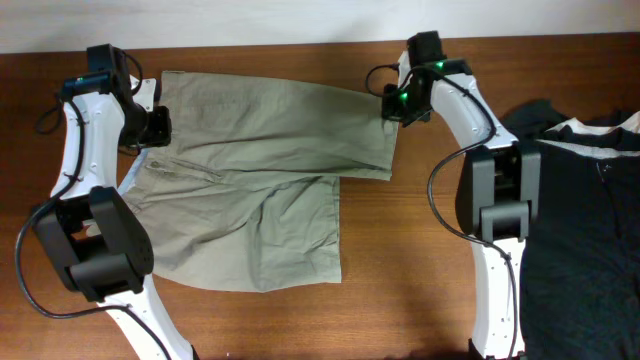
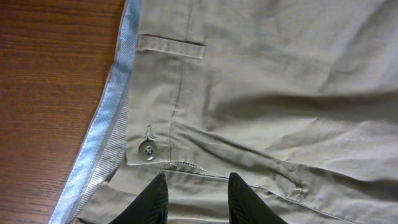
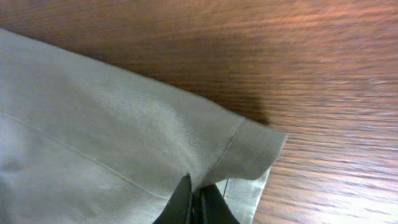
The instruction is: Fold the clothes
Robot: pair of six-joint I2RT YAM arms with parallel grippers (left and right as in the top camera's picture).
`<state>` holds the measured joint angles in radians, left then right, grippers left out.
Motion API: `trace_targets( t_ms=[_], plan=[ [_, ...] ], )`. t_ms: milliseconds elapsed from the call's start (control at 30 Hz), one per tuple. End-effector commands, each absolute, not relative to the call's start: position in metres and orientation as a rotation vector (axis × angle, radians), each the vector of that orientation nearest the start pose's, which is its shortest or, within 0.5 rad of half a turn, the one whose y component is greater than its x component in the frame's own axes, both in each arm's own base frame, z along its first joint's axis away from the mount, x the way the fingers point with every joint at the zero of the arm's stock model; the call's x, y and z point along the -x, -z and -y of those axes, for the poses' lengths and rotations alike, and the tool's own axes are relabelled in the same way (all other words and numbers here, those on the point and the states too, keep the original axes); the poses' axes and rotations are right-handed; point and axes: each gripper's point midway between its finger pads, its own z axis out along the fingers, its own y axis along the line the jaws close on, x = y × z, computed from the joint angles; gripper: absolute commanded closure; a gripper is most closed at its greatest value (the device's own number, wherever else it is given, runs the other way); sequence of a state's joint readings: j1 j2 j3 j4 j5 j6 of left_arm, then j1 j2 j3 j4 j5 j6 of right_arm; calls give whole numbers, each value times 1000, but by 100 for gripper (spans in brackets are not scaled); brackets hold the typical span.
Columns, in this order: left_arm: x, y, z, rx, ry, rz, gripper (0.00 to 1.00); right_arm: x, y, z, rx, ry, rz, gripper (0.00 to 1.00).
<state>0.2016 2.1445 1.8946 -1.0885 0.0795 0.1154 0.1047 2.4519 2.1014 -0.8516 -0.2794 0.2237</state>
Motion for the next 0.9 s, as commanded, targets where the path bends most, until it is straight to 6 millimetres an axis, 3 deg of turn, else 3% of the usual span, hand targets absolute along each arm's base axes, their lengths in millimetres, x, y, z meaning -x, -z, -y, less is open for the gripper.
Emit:
trace_targets(
  t_ms=[0, 100, 133, 167, 200, 233, 300, 333, 400, 467, 500, 567, 667, 700, 733, 767, 833, 867],
  plan=[
    [-468, -107, -78, 83, 72, -2866, 68, -574, -135, -87, -77, -484, -2560, 96],
    [-470, -107, -78, 82, 70, -2858, 68, -603, -159, -76, -76, -448, -2409, 96],
    [-470, -107, -78, 82, 70, -2858, 68, -617, -168, -63, -112, -357, -2344, 96],
    [-470, -107, -78, 82, 70, -2858, 67, -623, -169, -53, -140, -286, -2323, 82],
    [-470, -107, -78, 82, 70, -2859, 67, -624, -166, -42, -171, -217, -2324, 32],
    [-470, -107, -78, 82, 71, -2860, 59, -616, -158, -30, -202, -185, -2369, 18],
    [-468, -106, -78, 82, 72, -2867, 49, -585, -133, -19, -243, -219, -2531, 17],
    [-465, -106, -77, 83, 75, -2879, 46, -543, -112, -17, -291, -311, -2720, 18],
    [-463, -105, -77, 84, 78, -2889, 45, -500, -101, -33, -272, -434, -2898, 31],
    [-455, -103, -75, 87, 86, -2921, 45, -454, -94, -77, -44, -554, -3067, 35],
    [-452, -103, -75, 89, 89, -2932, 45, -439, -87, -100, 47, -560, -3121, 35],
    [-444, -108, -73, 90, 95, -2951, 45, -414, -57, -156, 236, -557, -3170, 44],
    [-414, -124, -68, 101, 111, -3026, 40, -393, -8, -197, 306, -555, -3167, 40],
    [-408, -129, -67, 103, 114, -3038, 40, -388, -2, -202, 327, -552, -3173, 44],
    [-400, -136, -66, 107, 117, -3050, 40, -385, -2, -203, 332, -550, -3180, 67],
    [-397, -139, -65, 108, 119, -3054, 40, -387, -11, -196, 308, -537, -3185, 96],
    [-396, -138, -65, 108, 120, -3056, 39, -393, -46, -157, 222, -333, -3193, 96],
    [-399, -138, -66, 107, 117, -3046, 33, -393, -71, -129, 161, -163, -3180, 96]
  ],
)
